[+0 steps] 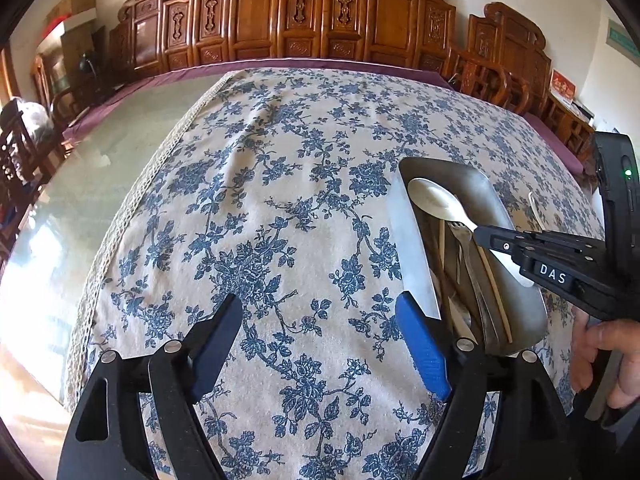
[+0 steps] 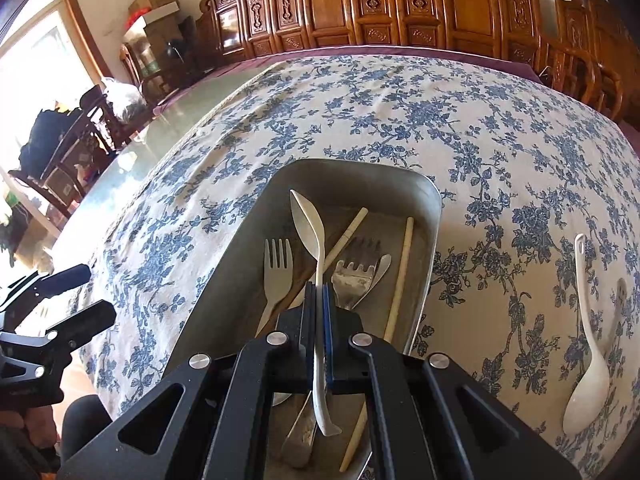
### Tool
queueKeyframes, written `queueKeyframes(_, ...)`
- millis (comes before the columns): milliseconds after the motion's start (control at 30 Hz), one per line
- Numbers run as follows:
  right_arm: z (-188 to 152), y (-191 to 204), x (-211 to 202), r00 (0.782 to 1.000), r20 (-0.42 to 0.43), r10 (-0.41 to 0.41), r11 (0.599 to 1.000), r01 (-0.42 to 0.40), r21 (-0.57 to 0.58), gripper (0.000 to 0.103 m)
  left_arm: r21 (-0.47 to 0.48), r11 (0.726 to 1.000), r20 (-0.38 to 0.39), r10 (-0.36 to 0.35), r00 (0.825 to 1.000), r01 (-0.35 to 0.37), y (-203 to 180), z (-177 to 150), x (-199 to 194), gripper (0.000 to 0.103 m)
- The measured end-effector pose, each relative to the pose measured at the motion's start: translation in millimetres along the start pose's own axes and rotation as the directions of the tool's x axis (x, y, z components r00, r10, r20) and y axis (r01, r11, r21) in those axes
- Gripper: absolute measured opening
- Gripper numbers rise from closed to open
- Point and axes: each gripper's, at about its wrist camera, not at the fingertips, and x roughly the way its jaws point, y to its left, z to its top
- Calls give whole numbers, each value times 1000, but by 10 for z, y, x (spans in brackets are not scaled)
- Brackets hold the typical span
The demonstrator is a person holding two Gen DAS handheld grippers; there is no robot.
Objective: Organize utensils
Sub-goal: 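Lower the held spoon into the grey tray and open the right gripper, then grasp the white ceramic soup spoon by its handle with the right gripper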
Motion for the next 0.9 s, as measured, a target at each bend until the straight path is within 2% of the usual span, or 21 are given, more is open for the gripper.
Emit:
queueKeyframes(367, -60, 105, -45, 999, 2, 41, 999, -41, -34, 7, 10, 1000, 9, -1, 1000, 0, -34, 5, -47, 75)
queueKeyframes(567, -104, 21, -372, 997, 65, 39, 996, -34, -80, 7, 23, 1000, 32, -6, 999, 5, -126, 20, -142, 75)
queueKeyframes(633, -123, -94, -515, 996, 83, 15, 994, -6, -106, 7, 36, 999, 52, 1, 999, -3, -179, 27, -190, 77)
queueKeyframes(667, -129, -144, -558, 996, 88, 1, 993, 9, -114, 7, 35, 999, 60, 0, 998, -2, -202, 33, -213, 83)
queueKeyframes(700, -138, -240, -624, 995, 95, -23, 991, 35, -126, 7, 30, 1000, 70, -9, 997, 7, -231, 36, -244, 85)
queueKeyframes(767, -145, -405, -694, 993, 101, -54, 989, 68, -134, 7, 25, 999, 77, -27, 997, 25, -282, 40, -275, 86)
queueKeyframes(900, -157, -833, -793, 988, 96, -122, 985, 133, -114, 22, 39, 998, 76, -53, 996, 50, -448, 24, -306, 88)
